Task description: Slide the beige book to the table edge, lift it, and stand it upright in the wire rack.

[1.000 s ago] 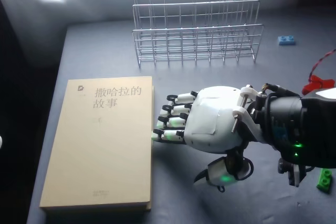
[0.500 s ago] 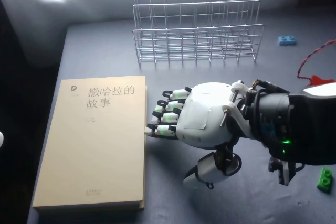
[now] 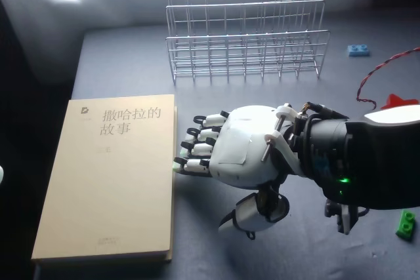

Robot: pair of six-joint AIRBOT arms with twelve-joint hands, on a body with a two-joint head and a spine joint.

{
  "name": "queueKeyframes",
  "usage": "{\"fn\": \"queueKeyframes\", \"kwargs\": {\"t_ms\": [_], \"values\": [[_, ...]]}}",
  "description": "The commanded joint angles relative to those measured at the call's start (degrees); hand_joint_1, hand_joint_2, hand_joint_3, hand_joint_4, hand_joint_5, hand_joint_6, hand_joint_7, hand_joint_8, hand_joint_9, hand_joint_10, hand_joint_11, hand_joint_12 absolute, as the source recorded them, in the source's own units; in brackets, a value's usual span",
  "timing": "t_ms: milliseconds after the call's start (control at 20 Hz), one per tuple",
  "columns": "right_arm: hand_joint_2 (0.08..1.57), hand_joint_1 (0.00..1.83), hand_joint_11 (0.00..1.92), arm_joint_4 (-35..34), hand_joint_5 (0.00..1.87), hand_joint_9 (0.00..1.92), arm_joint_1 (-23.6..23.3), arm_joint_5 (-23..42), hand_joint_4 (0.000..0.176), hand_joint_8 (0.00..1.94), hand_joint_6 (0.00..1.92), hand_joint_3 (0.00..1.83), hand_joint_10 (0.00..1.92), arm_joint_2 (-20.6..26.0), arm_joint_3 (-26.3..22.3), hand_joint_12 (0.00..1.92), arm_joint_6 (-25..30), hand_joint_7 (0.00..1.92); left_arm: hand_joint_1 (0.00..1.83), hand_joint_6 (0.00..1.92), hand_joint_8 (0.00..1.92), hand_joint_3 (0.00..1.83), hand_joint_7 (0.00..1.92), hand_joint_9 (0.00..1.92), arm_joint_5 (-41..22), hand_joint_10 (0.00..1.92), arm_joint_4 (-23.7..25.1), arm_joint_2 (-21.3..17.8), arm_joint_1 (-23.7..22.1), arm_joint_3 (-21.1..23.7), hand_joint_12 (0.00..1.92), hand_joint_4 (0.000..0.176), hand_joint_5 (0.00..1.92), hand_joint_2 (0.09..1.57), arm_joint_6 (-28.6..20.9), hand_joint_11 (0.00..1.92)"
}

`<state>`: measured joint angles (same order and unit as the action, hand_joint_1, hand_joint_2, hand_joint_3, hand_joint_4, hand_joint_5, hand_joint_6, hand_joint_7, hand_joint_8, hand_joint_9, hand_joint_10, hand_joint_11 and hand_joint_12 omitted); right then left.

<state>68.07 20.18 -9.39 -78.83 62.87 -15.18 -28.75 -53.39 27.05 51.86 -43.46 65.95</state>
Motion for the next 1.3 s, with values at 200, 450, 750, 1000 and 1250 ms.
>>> {"fn": "queueKeyframes", "kwargs": {"t_ms": [200,450,750,1000,1250], "values": [[1.14,0.16,0.00,0.5,0.00,0.04,-1.2,1.3,0.000,0.00,0.00,0.00,0.00,-0.9,-0.1,0.35,0.4,0.08,0.37,0.00,0.00,0.00,0.08,0.06,-4.7,0.01,0.4,0.2,-0.1,-0.6,0.18,0.059,0.03,1.21,-0.7,0.00],[1.14,0.17,0.00,0.5,0.01,0.06,-1.7,0.2,0.000,0.00,0.00,0.00,0.00,-2.1,-0.1,0.43,0.5,0.09,0.37,0.01,0.00,0.00,0.09,0.07,-4.7,0.01,0.4,0.3,-0.1,-1.1,0.27,0.062,0.05,1.20,-1.2,0.00],[1.14,0.20,0.00,0.5,0.01,0.07,-2.4,-0.7,0.000,0.01,0.00,0.00,0.01,-3.4,-0.1,0.44,0.7,0.10,0.36,0.00,0.00,0.00,0.07,0.05,-4.8,0.00,0.4,0.5,-0.1,-1.4,0.22,0.059,0.03,1.21,-1.5,0.00],[1.14,0.19,0.00,0.5,0.02,0.07,-2.8,-1.8,0.000,0.00,0.00,0.00,0.00,-4.0,0.0,0.35,0.8,0.10,0.37,0.00,0.00,0.00,0.07,0.06,-5.0,0.00,0.4,0.6,-0.1,-1.6,0.23,0.058,0.03,1.21,-1.7,0.00],[1.14,0.17,0.00,0.5,0.02,0.06,-2.8,-3.2,0.000,0.00,0.00,0.00,0.00,-4.4,0.5,0.34,1.1,0.08,0.42,0.00,0.00,0.00,0.11,0.09,-5.6,0.00,0.4,0.6,-0.1,-1.7,0.32,0.059,0.07,1.19,-2.3,0.00]]}}
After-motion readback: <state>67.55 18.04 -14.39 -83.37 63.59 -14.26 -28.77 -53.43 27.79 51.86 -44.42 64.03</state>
